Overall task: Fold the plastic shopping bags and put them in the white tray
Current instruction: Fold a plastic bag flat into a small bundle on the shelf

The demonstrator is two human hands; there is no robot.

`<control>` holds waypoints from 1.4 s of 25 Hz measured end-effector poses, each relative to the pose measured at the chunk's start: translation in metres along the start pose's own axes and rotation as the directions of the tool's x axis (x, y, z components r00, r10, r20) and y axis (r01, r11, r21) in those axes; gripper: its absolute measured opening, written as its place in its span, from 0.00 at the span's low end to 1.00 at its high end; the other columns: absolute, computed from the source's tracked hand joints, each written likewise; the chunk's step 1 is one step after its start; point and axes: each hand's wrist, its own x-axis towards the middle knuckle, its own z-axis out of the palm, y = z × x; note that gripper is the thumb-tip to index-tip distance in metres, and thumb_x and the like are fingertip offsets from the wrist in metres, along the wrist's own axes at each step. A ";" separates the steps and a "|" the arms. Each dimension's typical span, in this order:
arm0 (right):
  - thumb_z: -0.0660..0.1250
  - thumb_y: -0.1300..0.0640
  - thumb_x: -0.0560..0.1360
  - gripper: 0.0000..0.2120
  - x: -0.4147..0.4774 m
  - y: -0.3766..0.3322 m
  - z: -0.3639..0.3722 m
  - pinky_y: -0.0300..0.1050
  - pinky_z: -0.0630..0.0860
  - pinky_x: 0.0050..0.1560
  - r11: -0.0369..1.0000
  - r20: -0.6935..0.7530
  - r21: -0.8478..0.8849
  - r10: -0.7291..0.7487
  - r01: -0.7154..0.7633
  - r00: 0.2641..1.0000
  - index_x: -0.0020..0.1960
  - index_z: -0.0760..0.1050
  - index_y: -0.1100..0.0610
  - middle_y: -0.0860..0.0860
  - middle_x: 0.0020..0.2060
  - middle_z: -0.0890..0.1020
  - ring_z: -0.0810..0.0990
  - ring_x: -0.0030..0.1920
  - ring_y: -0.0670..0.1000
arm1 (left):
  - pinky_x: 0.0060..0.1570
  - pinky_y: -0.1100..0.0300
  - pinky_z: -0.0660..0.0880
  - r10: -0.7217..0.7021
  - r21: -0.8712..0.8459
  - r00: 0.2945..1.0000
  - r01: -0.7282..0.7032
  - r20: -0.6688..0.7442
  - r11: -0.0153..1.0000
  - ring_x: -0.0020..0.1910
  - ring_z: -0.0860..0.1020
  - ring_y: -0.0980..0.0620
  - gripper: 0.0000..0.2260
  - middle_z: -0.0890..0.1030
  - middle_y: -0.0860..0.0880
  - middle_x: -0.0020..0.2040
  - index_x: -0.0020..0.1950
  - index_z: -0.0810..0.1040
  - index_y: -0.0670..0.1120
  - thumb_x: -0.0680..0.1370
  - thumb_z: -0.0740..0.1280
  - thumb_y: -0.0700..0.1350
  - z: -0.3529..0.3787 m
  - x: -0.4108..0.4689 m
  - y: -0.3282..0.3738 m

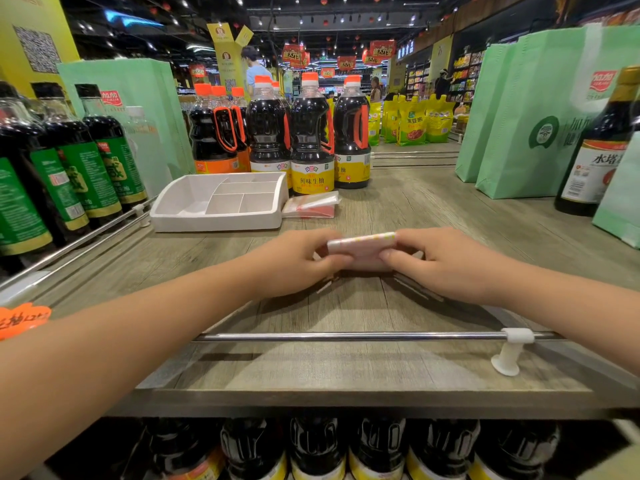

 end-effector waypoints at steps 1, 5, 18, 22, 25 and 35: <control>0.60 0.41 0.80 0.11 0.003 0.001 0.001 0.46 0.77 0.47 0.996 0.015 0.073 0.049 -0.050 0.999 0.52 0.79 0.41 0.45 0.41 0.84 0.81 0.41 0.47 | 0.51 0.66 0.74 -0.070 -0.129 0.997 0.071 0.016 0.989 0.50 0.78 0.65 0.06 0.81 0.61 0.51 0.57 0.76 0.62 0.82 0.63 0.56 0.000 0.002 0.001; 0.62 0.35 0.77 0.21 0.012 0.005 0.003 0.45 0.73 0.40 0.966 0.105 0.118 0.217 -0.229 0.970 0.42 0.81 0.51 0.48 0.33 0.80 0.77 0.34 0.49 | 0.60 0.62 0.71 -0.170 -0.191 0.985 0.169 0.008 0.967 0.58 0.77 0.61 0.16 0.80 0.61 0.58 0.65 0.77 0.56 0.82 0.60 0.59 0.010 0.016 0.001; 0.69 0.38 0.74 0.17 0.008 0.001 0.011 0.35 0.69 0.37 0.996 0.047 -0.089 0.034 -0.030 0.998 0.58 0.74 0.45 0.43 0.38 0.80 0.77 0.39 0.39 | 0.51 0.54 0.74 -0.089 0.332 0.985 0.133 -0.146 0.934 0.50 0.74 0.52 0.14 0.70 0.54 0.54 0.59 0.71 0.52 0.81 0.60 0.60 0.018 0.015 0.005; 0.64 0.33 0.73 0.19 0.004 -0.009 0.008 0.44 0.74 0.47 0.958 0.030 -0.284 -0.036 0.043 0.999 0.54 0.72 0.46 0.41 0.47 0.75 0.76 0.46 0.45 | 0.52 0.59 0.71 -0.106 0.169 0.988 0.124 -0.112 0.978 0.49 0.73 0.56 0.08 0.73 0.51 0.56 0.57 0.74 0.52 0.81 0.63 0.54 0.013 0.010 0.009; 0.58 0.38 0.79 0.25 0.003 -0.015 0.008 0.47 0.70 0.64 0.925 0.131 -0.367 -0.051 0.096 0.990 0.72 0.64 0.49 0.46 0.65 0.71 0.72 0.63 0.48 | 0.63 0.56 0.69 -0.114 0.220 0.993 0.108 0.012 0.970 0.60 0.71 0.54 0.16 0.71 0.51 0.61 0.68 0.73 0.51 0.82 0.59 0.55 0.012 0.002 0.012; 0.41 0.41 0.84 0.31 0.004 -0.014 0.012 0.31 0.36 0.70 0.947 0.426 -0.310 0.059 0.084 0.903 0.81 0.36 0.53 0.46 0.80 0.40 0.39 0.78 0.40 | 0.79 0.53 0.40 -0.228 0.380 0.917 0.093 0.327 0.920 0.79 0.38 0.58 0.29 0.36 0.53 0.81 0.81 0.36 0.50 0.84 0.41 0.60 0.022 0.000 0.016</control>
